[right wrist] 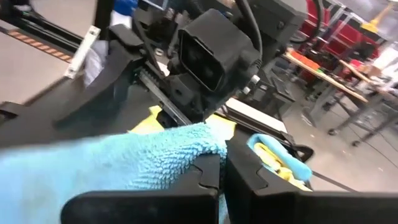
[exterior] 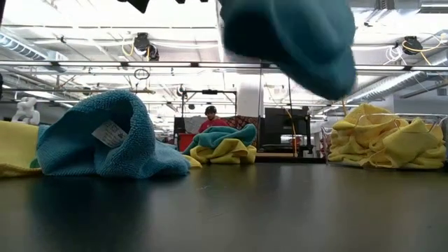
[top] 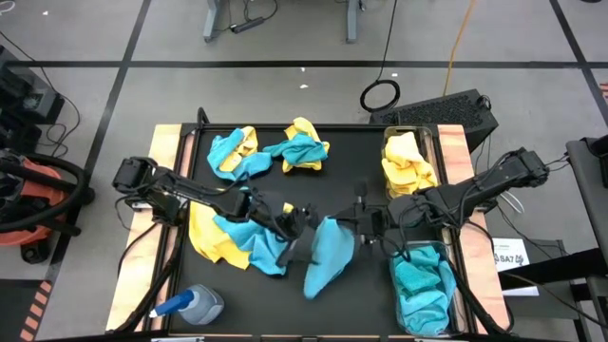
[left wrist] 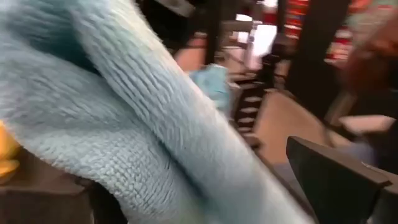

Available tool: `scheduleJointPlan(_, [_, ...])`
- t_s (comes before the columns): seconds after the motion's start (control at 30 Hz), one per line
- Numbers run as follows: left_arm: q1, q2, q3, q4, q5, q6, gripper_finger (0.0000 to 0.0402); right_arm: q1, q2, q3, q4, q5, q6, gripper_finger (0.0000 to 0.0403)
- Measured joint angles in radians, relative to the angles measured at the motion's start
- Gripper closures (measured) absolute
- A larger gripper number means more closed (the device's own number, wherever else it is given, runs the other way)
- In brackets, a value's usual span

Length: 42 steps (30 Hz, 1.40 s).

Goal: Sort microfiber towel by color & place in baskets
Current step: Put the blue towel into the bottom transparent bin

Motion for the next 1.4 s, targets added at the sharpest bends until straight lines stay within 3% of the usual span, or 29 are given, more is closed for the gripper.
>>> scheduleJointPlan(0.13, [0.001, 0.0, 0.001, -0.021, -0.094, 0.019, 0.0027, -0.002, 0.0, 0.0, 0.003, 0.015, 0.001, 0.0402])
scheduleJointPlan(0.23, [0.003, 0.011, 0.001, -0.033, -0.129, 0.04, 0.0061, -0.001, 0.0, 0.0, 0.009, 0.014, 0.0, 0.0402])
scheduleJointPlan(0.57, [0.029, 0.047, 0.001, -0.093, -0.253, 0.061, 0.024, 0.0, 0.0, 0.0, 0.065, 0.007, -0.022, 0.0402])
scheduleJointPlan(0.73, [0.04, 0.048, 0.001, -0.126, -0.256, 0.089, 0.0331, 0.015, 0.0, 0.0, -0.005, -0.007, 0.042, 0.0403])
scheduleJointPlan(0.83, [0.04, 0.045, 0.001, -0.125, -0.256, 0.125, 0.0384, 0.029, 0.0, 0.0, -0.089, -0.071, 0.12, 0.0403])
scheduleJointPlan(1.2, [0.066, -0.001, 0.001, -0.015, -0.279, 0.185, 0.0385, 0.056, 0.072, 0.001, -0.301, -0.089, 0.416, 0.0397])
scheduleJointPlan(1.3, [0.059, -0.001, 0.011, -0.013, -0.27, 0.216, 0.0385, 0.056, 0.127, 0.001, -0.307, -0.02, 0.429, 0.0367])
scheduleJointPlan(1.4, [0.049, -0.001, 0.031, -0.071, -0.318, 0.246, 0.0385, 0.061, 0.164, 0.001, -0.312, 0.057, 0.427, 0.0309])
